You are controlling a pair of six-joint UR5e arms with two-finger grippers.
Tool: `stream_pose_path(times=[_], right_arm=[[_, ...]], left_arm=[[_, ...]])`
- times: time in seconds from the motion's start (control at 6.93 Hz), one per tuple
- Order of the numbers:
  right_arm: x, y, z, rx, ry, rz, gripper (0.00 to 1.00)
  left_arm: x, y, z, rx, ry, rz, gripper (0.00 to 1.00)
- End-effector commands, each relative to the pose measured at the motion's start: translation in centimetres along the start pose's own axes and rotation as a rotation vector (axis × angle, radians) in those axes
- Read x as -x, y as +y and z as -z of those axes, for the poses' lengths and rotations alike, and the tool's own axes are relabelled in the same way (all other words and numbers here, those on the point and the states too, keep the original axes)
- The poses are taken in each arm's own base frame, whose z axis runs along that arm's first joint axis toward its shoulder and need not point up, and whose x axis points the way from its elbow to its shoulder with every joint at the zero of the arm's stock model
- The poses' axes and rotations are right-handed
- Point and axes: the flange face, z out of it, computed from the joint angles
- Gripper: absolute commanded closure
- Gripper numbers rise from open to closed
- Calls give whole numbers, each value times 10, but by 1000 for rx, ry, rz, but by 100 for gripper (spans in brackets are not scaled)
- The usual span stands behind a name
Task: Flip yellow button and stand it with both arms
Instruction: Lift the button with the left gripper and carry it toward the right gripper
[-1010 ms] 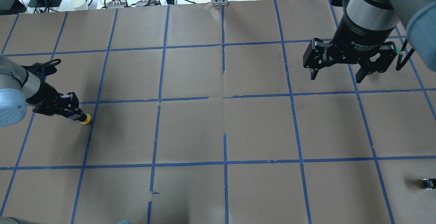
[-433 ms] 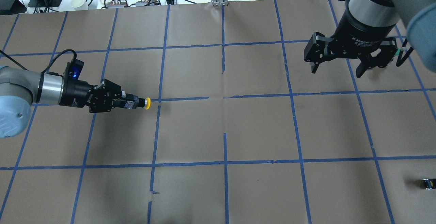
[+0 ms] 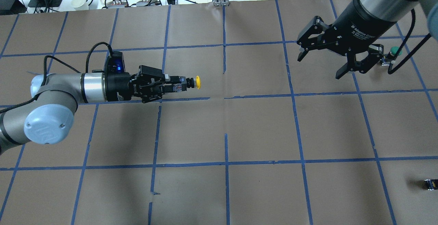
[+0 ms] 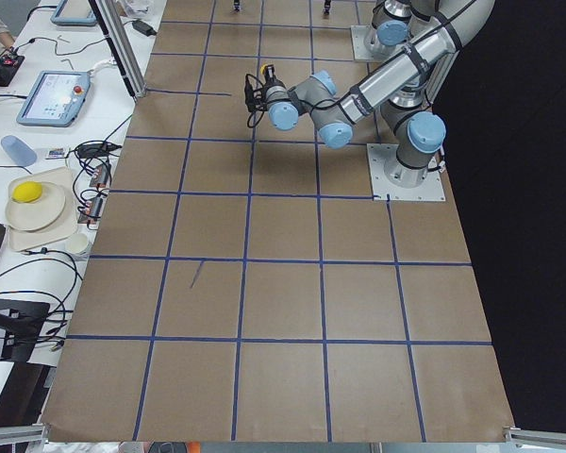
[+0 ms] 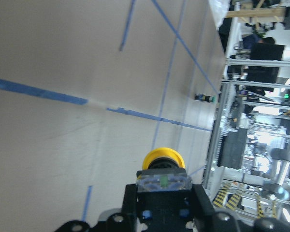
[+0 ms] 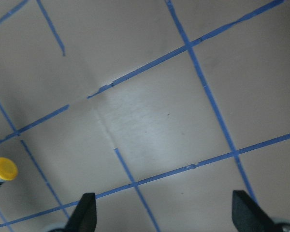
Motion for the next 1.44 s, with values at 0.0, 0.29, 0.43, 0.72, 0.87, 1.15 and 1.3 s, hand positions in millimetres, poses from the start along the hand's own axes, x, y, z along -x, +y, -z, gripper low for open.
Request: stream_pose_path(times=[0.0,0.29,0.43,0.72,0.87,1.15,1.3], right_arm=[[-2,-14,9,71,-223,-174,0],[13,-17,8,160,-380,-245,0],[18,-16,10,206,-440,-316,0],[23,-8,2,256,-466,-342,0],[23,-4,2,268,-475,-350,0],[24,4,3,313,-488,-397,0],[24,7,0,335,-475,-411,1]], left_arm=[[-41,16,-49,26,207,-129,69],[-56,39,-79,46,394,-153,70],[-68,51,-94,66,483,-170,71],[-76,58,-110,107,491,-178,75],[-74,51,-113,109,491,-173,77],[-88,33,-132,140,525,-197,78],[-80,28,-139,146,525,-177,79]])
